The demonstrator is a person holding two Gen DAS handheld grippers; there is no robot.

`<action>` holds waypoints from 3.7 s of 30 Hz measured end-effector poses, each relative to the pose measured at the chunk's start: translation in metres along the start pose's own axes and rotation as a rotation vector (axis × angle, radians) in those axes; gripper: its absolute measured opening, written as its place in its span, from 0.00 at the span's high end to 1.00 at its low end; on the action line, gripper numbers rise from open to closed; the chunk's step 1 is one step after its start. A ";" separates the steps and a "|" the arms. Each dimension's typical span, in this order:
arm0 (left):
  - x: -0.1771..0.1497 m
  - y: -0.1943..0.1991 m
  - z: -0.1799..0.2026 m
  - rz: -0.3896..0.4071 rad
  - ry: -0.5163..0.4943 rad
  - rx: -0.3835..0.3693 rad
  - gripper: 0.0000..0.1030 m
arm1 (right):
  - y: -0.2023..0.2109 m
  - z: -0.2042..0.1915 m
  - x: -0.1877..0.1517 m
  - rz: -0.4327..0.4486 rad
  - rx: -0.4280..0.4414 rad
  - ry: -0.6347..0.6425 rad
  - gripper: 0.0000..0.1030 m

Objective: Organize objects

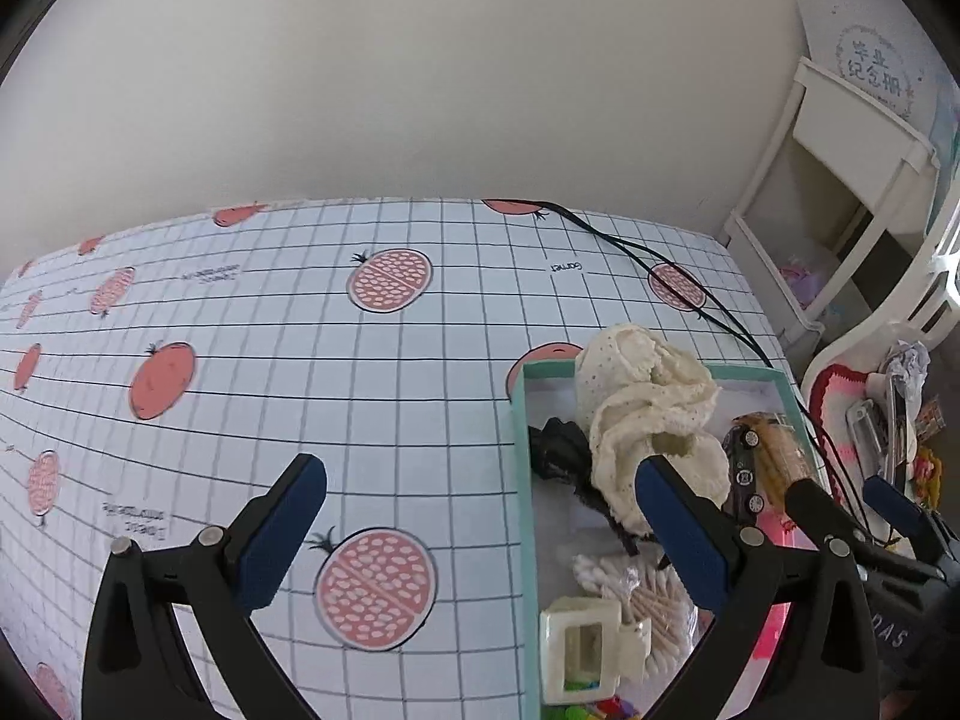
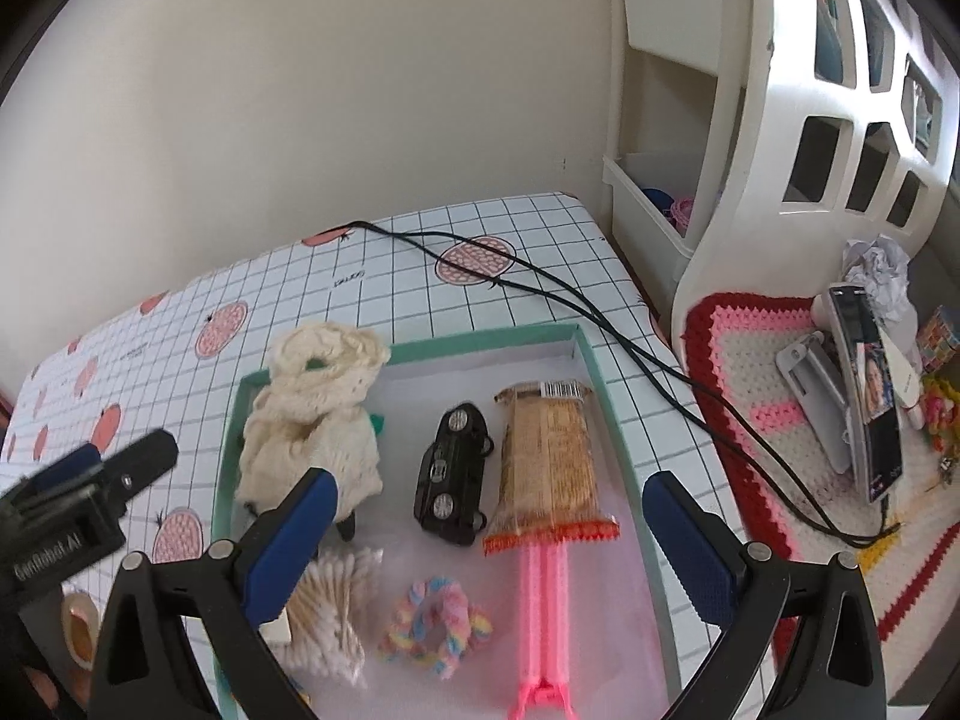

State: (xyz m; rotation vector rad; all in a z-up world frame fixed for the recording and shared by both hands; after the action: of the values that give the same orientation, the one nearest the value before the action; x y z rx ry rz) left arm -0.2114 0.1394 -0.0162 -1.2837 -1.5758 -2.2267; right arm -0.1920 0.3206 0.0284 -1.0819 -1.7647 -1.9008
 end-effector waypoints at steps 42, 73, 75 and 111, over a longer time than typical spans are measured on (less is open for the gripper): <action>-0.090 0.143 -0.046 0.012 0.006 0.048 0.00 | 0.142 -0.045 -0.073 0.036 0.039 0.051 0.00; -0.171 0.184 -0.062 -0.007 0.027 0.038 0.00 | 0.178 -0.048 -0.147 0.002 0.049 0.082 0.00; -0.178 0.183 -0.064 -0.018 0.025 0.045 0.00 | 0.178 -0.047 -0.153 -0.005 0.048 0.078 0.00; -0.242 0.133 -0.093 -0.174 -0.021 0.120 0.00 | 0.122 -0.041 -0.223 -0.166 0.006 0.091 0.00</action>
State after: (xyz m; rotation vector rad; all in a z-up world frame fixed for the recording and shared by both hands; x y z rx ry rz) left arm -0.0397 -0.0817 -0.0970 -1.1838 -1.8638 -2.1815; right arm 0.0269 0.2042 -0.0426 -0.8563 -1.8586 -2.0040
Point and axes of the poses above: each gripper's, at about its wrist camera, not at the fingertips, and y roughly against the way its jaws point, z to its right, x to its top, the point moved 9 cm from there along -y, roughly the way its jaws point, and after that the axes turned 10 degrees about z, right-handed, at the moved point
